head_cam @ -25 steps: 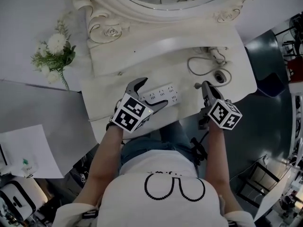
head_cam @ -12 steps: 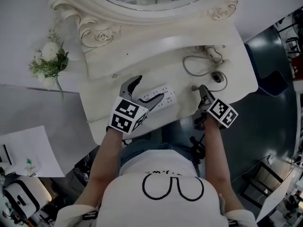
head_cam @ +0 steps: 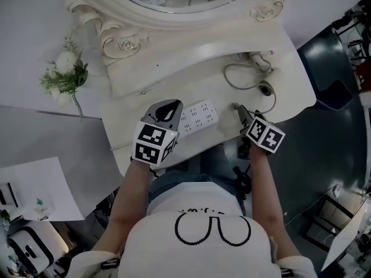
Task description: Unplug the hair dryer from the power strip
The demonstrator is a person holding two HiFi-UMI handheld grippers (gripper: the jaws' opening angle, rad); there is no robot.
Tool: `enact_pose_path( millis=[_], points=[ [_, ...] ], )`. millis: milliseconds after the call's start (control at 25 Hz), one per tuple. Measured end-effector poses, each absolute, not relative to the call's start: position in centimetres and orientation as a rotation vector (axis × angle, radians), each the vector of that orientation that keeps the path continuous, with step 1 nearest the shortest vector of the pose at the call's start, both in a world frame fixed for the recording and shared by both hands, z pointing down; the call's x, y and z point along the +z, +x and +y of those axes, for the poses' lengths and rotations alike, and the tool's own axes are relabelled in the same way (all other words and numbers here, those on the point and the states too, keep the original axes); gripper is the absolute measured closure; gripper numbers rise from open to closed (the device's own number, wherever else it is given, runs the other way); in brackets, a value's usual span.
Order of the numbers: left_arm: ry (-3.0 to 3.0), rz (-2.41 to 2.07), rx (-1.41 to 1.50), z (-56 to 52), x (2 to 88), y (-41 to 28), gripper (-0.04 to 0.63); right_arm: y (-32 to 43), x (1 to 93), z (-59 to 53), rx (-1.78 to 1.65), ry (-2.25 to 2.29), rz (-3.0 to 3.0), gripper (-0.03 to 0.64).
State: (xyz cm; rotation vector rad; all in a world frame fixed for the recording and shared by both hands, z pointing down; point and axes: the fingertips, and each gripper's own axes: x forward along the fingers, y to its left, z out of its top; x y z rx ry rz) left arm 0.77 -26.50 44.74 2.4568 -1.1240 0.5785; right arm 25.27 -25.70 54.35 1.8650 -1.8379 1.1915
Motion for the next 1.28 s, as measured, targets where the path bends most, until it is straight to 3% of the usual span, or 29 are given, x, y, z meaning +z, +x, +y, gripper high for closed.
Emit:
enact_pose_path(
  millis=[400,760,800,840,880,920,1280],
  points=[
    [2.540,-1.093,0.531,-24.2,43.2,-1.2,0.597,23.1,54.2,-22.0,1.217,1.930,-1.805,0.238],
    [2.601,-1.099,0.419,-22.5,41.9,-4.9,0.597,19.2,50.4,-19.9,1.100,2.021,-1.953,0.249],
    [2.610,-1.101,0.382,-22.4,41.5,-5.3,0.597,19.0,48.7,-19.9,1.026,2.044,-1.999,0.271],
    [2.613,-1.106,0.346,-22.5,41.1,-5.6,0.597,18.7,46.9,-19.9,0.946,2.073,-2.045,0.391],
    [2.612,-1.112,0.313,-22.5,40.8,-6.0,0.597,18.5,45.1,-19.9,0.865,2.098,-2.092,0.578],
    [2.608,-1.118,0.282,-22.6,40.4,-6.3,0.597,18.1,43.3,-19.8,0.793,2.107,-2.139,0.618],
    [2.622,-1.188,0.021,-22.5,37.0,-8.0,0.597,14.4,34.3,-20.1,0.339,1.912,-2.307,0.620]
  ],
)
